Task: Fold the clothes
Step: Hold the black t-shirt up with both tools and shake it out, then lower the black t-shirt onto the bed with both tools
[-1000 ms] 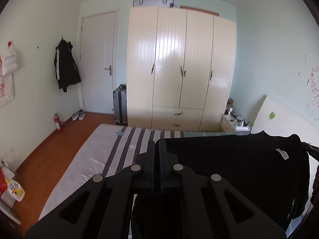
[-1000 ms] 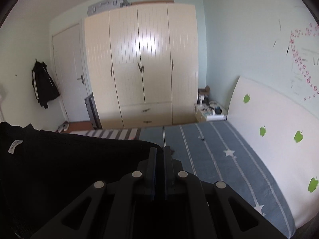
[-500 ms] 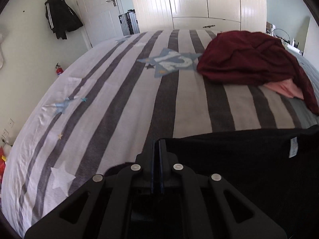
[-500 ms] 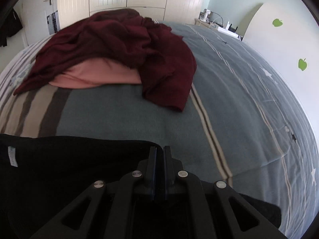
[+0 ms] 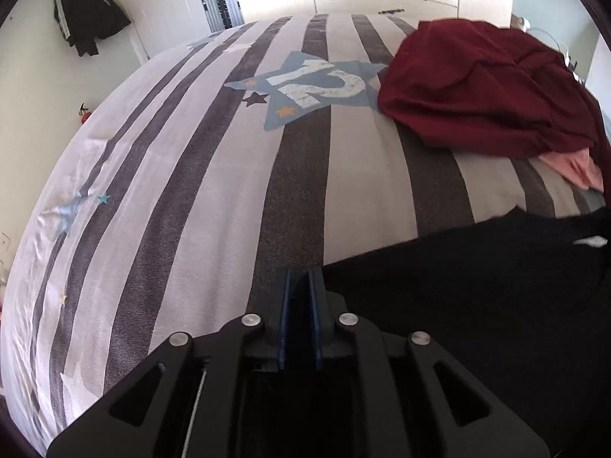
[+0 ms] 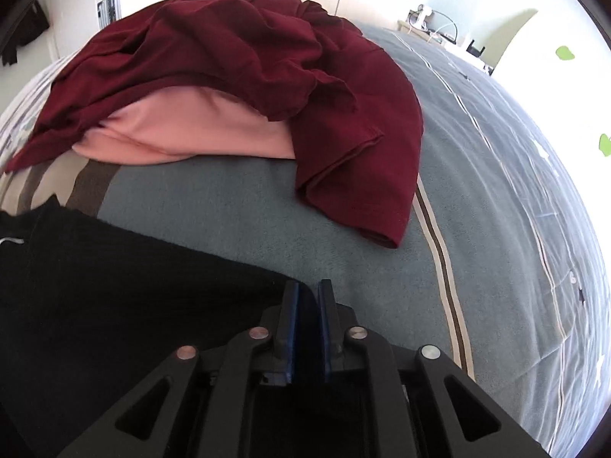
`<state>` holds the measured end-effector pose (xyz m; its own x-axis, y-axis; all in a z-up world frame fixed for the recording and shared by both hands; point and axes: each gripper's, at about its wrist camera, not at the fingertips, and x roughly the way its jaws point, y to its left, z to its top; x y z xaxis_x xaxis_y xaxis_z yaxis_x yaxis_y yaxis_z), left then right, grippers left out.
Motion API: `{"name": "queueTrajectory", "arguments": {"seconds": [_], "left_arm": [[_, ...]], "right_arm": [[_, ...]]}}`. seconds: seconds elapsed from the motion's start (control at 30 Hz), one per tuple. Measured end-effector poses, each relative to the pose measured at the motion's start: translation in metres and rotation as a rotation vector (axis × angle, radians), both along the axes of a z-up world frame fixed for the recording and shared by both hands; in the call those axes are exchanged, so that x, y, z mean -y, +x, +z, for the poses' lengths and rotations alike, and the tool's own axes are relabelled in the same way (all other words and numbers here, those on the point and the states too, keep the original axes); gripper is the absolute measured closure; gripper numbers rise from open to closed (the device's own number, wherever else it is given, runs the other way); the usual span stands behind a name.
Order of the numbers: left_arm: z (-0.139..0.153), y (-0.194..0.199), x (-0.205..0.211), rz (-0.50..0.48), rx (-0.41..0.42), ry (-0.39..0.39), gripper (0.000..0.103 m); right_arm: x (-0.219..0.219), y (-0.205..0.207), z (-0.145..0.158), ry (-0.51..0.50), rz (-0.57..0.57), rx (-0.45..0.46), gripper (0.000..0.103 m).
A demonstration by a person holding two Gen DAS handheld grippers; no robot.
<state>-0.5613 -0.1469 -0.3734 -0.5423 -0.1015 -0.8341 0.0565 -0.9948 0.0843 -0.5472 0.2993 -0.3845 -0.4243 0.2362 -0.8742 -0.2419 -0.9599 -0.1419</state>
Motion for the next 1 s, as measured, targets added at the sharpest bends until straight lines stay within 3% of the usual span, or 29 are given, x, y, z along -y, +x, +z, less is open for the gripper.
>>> {"name": "queueTrajectory", "arguments": {"seconds": [0.03,0.07,0.1,0.23,0.3,0.47,0.6,0.73,0.93,1.0], "left_arm": [[0.007,0.002,0.004,0.008,-0.019,0.044,0.042],[0.015,0.004,0.008,0.002,-0.045,0.09,0.029],[0.025,0.005,0.011,-0.008,-0.073,0.11,0.029],[0.056,0.017,0.022,-0.02,-0.128,0.079,0.029],[0.067,0.028,0.024,-0.045,-0.132,0.037,0.033],[0.056,0.056,-0.001,-0.205,-0.079,-0.02,0.085],[0.032,0.048,-0.016,-0.206,-0.026,0.011,0.089],[-0.002,0.027,-0.024,-0.161,0.013,0.021,0.089],[-0.015,-0.004,-0.026,-0.099,-0.035,0.018,0.089],[-0.014,-0.014,-0.025,-0.103,-0.039,0.012,0.089]], "right_arm": [[-0.005,0.002,0.003,-0.015,0.001,-0.007,0.077],[-0.01,0.004,0.006,-0.029,0.002,-0.015,0.056],[-0.015,0.005,0.009,-0.042,0.004,-0.022,0.043],[-0.034,0.025,0.033,-0.031,0.031,-0.038,0.038],[-0.04,0.041,0.043,-0.034,0.034,-0.056,0.038],[-0.019,0.066,0.066,-0.036,0.136,-0.111,0.038],[0.013,0.058,0.055,-0.076,0.22,-0.123,0.047],[0.043,0.026,0.025,-0.099,0.209,-0.079,0.054],[0.038,-0.015,0.0,-0.099,0.092,-0.101,0.053],[0.037,-0.025,-0.003,-0.087,0.095,-0.089,0.046]]}}
